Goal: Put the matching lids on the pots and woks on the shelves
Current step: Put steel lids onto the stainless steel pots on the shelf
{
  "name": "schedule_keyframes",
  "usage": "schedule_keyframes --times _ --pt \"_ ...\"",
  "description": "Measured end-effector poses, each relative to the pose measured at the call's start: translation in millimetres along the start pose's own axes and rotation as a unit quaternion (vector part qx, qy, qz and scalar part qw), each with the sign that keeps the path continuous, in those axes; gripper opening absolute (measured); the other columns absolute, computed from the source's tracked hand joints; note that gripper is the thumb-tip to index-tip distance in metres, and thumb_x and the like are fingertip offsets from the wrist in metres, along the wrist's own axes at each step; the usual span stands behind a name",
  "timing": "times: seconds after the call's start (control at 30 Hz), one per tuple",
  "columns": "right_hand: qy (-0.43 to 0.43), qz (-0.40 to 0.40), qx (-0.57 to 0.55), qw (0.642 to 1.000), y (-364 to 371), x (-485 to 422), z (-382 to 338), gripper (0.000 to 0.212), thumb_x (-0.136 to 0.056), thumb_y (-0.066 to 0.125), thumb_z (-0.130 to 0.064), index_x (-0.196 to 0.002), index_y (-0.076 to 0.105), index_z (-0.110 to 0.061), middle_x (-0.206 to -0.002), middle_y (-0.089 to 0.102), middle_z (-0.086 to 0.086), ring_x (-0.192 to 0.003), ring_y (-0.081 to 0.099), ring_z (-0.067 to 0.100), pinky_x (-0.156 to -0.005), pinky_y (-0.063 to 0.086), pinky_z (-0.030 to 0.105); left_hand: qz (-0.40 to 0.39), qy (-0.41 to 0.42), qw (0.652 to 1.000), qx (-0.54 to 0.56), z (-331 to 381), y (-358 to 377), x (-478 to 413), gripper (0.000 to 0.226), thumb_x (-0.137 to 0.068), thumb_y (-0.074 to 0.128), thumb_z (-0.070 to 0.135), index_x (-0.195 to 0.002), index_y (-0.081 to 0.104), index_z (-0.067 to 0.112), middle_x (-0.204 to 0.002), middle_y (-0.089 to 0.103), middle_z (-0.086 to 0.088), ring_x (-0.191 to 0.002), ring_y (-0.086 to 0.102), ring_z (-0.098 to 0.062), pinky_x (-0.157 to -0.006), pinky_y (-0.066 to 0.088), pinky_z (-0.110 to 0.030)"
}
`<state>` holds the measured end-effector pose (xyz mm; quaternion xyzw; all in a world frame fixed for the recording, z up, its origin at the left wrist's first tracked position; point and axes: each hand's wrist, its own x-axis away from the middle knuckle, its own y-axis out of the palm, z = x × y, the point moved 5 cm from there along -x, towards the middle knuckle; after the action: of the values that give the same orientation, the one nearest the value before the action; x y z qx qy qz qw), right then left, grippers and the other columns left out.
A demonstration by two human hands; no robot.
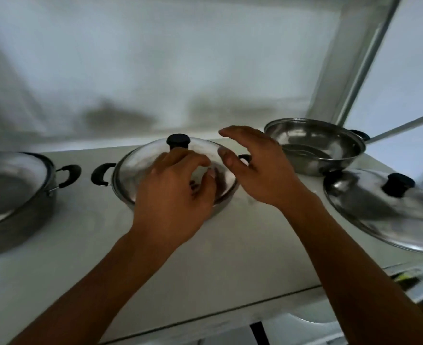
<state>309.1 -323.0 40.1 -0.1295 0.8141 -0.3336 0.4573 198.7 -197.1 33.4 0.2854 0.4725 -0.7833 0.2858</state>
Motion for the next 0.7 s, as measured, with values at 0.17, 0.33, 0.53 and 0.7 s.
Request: schedule_keyframes --times 0.17,0.33,0.53,0.7 --pt "0.009 -0.052 0.052 0.997 -53.8 37.1 44.6 0.042 -0.094 0.051 -0.042 -0.128 0.060 -0.020 -0.128 0.064 0.000 -0.119 0.057 0.014 -0.098 0.042 0.026 -0.033 0.017 0.999 0.029 57.5 46.9 -6.6 0.020 -0.084 0.057 0.029 -0.099 0.069 0.021 -0.099 0.066 0.004 -0.084 0.063 -0.015 -0.071 0.054 -0.034" --pt "-0.020 -0.117 0.037 0.992 -103.8 61.3 106.4 0.052 -0.089 0.042 -0.051 -0.126 0.062 -0.019 -0.123 0.067 0.001 -0.112 0.062 0.018 -0.093 0.051 0.044 -0.059 0.020 0.998 0.019 117.5 121.5 -15.9 0.022 -0.085 0.057 0.032 -0.105 0.065 0.029 -0.106 0.065 0.008 -0.089 0.064 -0.014 -0.072 0.054 -0.033" --pt "-0.045 -0.143 0.051 0.987 -161.4 83.8 184.9 0.030 -0.088 0.056 -0.036 -0.113 0.066 -0.022 -0.098 0.068 -0.008 -0.088 0.060 0.008 -0.079 0.051 0.030 -0.067 -0.001 0.998 -0.004 177.6 211.7 -32.0 0.024 -0.086 0.057 0.030 -0.108 0.065 0.026 -0.108 0.066 0.006 -0.095 0.063 -0.015 -0.076 0.049 -0.025" --pt "-0.004 -0.181 0.056 0.982 -182.5 89.0 235.4 0.031 -0.087 0.051 -0.044 -0.108 0.066 -0.026 -0.100 0.068 -0.006 -0.093 0.061 0.013 -0.083 0.050 0.036 -0.069 -0.008 0.996 -0.057 200.6 257.4 -57.6 0.029 -0.084 0.057 0.029 -0.110 0.065 0.019 -0.112 0.066 -0.003 -0.106 0.061 -0.026 -0.085 0.052 -0.038"
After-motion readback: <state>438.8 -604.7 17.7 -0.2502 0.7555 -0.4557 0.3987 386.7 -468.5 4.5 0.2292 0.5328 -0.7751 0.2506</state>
